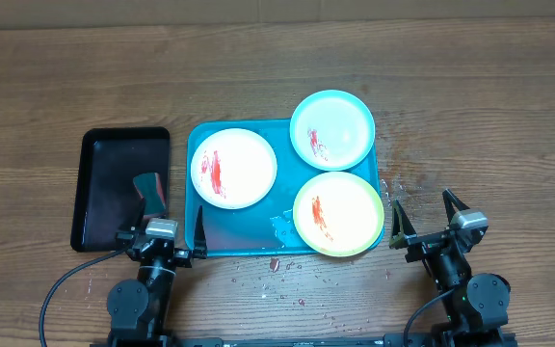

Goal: Clean dirty plates on tray and stack at the side

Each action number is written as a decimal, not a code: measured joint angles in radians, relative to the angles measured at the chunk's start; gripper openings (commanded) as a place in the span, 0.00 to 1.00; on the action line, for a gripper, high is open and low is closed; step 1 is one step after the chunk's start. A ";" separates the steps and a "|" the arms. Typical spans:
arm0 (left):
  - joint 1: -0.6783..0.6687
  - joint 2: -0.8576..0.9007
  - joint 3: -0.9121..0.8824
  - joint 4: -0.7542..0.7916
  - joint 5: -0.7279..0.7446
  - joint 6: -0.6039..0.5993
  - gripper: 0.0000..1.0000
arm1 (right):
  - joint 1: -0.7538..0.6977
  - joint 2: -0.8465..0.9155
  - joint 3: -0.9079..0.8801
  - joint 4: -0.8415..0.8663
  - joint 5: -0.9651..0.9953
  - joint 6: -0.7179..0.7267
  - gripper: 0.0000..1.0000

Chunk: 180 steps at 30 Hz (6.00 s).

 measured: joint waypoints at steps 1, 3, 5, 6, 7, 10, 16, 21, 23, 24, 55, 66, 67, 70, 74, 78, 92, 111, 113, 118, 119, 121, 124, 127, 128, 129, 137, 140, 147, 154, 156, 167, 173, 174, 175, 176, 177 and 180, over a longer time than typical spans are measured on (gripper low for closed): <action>0.000 0.000 0.000 0.000 0.003 0.000 1.00 | 0.000 0.000 0.000 0.000 0.000 0.000 1.00; 0.000 0.000 0.000 -0.001 0.009 -0.001 1.00 | 0.000 0.000 0.000 0.000 0.000 0.000 1.00; 0.000 0.000 0.001 -0.006 0.015 -0.004 1.00 | 0.000 0.000 0.000 0.000 0.000 0.000 1.00; 0.000 0.000 0.002 -0.011 0.018 -0.004 1.00 | 0.000 0.000 0.000 0.000 0.000 0.000 1.00; 0.000 0.000 0.006 -0.019 0.023 -0.005 1.00 | 0.000 0.000 0.000 0.000 0.000 0.000 1.00; 0.000 0.000 0.040 -0.080 0.033 -0.007 1.00 | 0.000 0.000 0.000 0.000 0.000 0.000 1.00; 0.000 0.084 0.202 -0.196 0.047 -0.008 1.00 | 0.000 0.000 0.042 -0.055 0.000 0.000 1.00; 0.000 0.209 0.357 -0.248 0.051 -0.010 1.00 | 0.000 0.002 0.160 -0.133 0.000 0.000 1.00; 0.000 0.272 0.428 -0.272 0.052 -0.011 1.00 | 0.000 0.008 0.212 -0.162 0.000 -0.003 1.00; 0.000 0.305 0.466 -0.288 0.056 -0.011 1.00 | 0.000 0.015 0.237 -0.174 0.000 -0.003 1.00; 0.000 1.342 1.795 -1.427 0.140 0.001 1.00 | 0.000 1.036 1.326 -0.925 -0.293 -0.003 1.00; 0.000 1.569 1.815 -1.418 0.137 0.001 1.00 | 0.003 1.466 1.427 -0.804 -0.560 0.064 0.84; 0.000 1.590 1.815 -1.415 0.137 0.001 1.00 | 0.007 1.499 1.427 -0.785 -0.579 0.075 0.78; 0.000 1.648 1.815 -1.400 0.130 0.000 0.87 | 0.045 1.600 1.427 -0.735 -0.610 0.107 0.71; 0.007 1.698 1.815 -1.369 0.075 -0.036 0.91 | 0.148 1.713 1.427 -0.679 -0.550 0.187 0.70; 0.042 1.701 1.815 -1.344 -0.003 -0.117 0.94 | 0.276 1.796 1.427 -0.628 -0.399 0.269 0.61; 0.168 1.701 1.815 -1.301 -0.093 -0.197 0.96 | 0.476 2.029 1.429 -0.503 -0.030 0.417 0.45; 0.168 1.838 1.815 -1.388 -0.094 -0.264 0.77 | 0.549 2.105 1.429 -0.443 0.079 0.460 0.12; 0.168 1.872 1.814 -1.389 -0.094 -0.272 0.76 | 0.550 2.107 1.429 -0.444 0.087 0.472 0.07; 0.175 1.925 1.810 -1.380 -0.094 -0.278 0.71 | 0.545 2.107 1.432 -0.446 0.090 0.494 0.06; 0.178 1.931 1.806 -1.377 -0.094 -0.278 0.70 | 0.545 2.107 1.433 -0.447 0.090 0.495 0.06; 0.182 1.936 1.795 -1.377 -0.094 -0.279 0.65 | 0.545 2.107 1.433 -0.448 0.090 0.499 0.06; 0.186 1.936 1.773 -1.378 -0.097 -0.281 0.62 | 0.545 2.107 1.434 -0.451 0.090 0.500 0.06; 0.187 1.931 1.713 -1.353 -0.098 -0.282 0.61 | 0.545 2.107 1.435 -0.454 0.090 0.502 0.06; 0.187 1.923 1.678 -1.329 -0.098 -0.282 0.61 | 0.546 2.107 1.435 -0.454 0.090 0.503 0.06; 0.187 1.910 1.632 -1.297 -0.098 -0.282 0.62 | 0.545 2.107 1.435 -0.454 0.090 0.502 0.06; 0.220 1.665 1.250 -0.953 -0.074 -0.261 0.66 | 0.545 2.107 1.438 -0.462 0.090 0.502 0.06; 0.226 1.611 1.188 -0.860 -0.082 -0.238 0.61 | 0.545 2.107 1.438 -0.462 0.090 0.503 0.05; 0.226 1.669 1.122 -0.763 -0.081 -0.221 0.45 | 0.546 2.107 1.438 -0.462 0.090 0.503 0.05; 0.226 1.757 1.115 -0.762 -0.078 -0.214 0.26 | 0.545 2.107 1.438 -0.462 0.090 0.503 0.05; 0.226 1.777 1.114 -0.755 -0.073 -0.213 0.25 | 0.546 2.107 1.438 -0.461 0.090 0.503 0.05; 0.226 1.838 1.117 -0.726 -0.066 -0.210 0.04 | 0.545 2.107 1.438 -0.461 0.090 0.503 0.04; 0.226 1.849 1.148 -0.768 -0.066 -0.209 0.04 | 0.545 2.107 1.438 -0.460 0.089 0.503 0.04; 0.226 1.853 1.162 -0.782 -0.066 -0.209 0.04 | 0.545 2.107 1.438 -0.460 0.087 0.504 0.04; 0.226 1.860 1.186 -0.811 -0.066 -0.209 0.04 | 0.545 2.107 1.438 -0.460 0.085 0.503 0.04; 0.226 1.868 1.220 -0.842 -0.062 -0.209 0.04 | 0.545 2.107 1.438 -0.460 0.085 0.503 0.04; 0.226 1.870 1.242 -0.860 -0.062 -0.208 0.04 | 0.545 2.107 1.439 -0.460 0.084 0.503 0.04; 0.226 1.877 1.370 -0.962 -0.057 -0.190 0.04 | 0.542 2.107 1.439 -0.460 0.077 0.503 0.04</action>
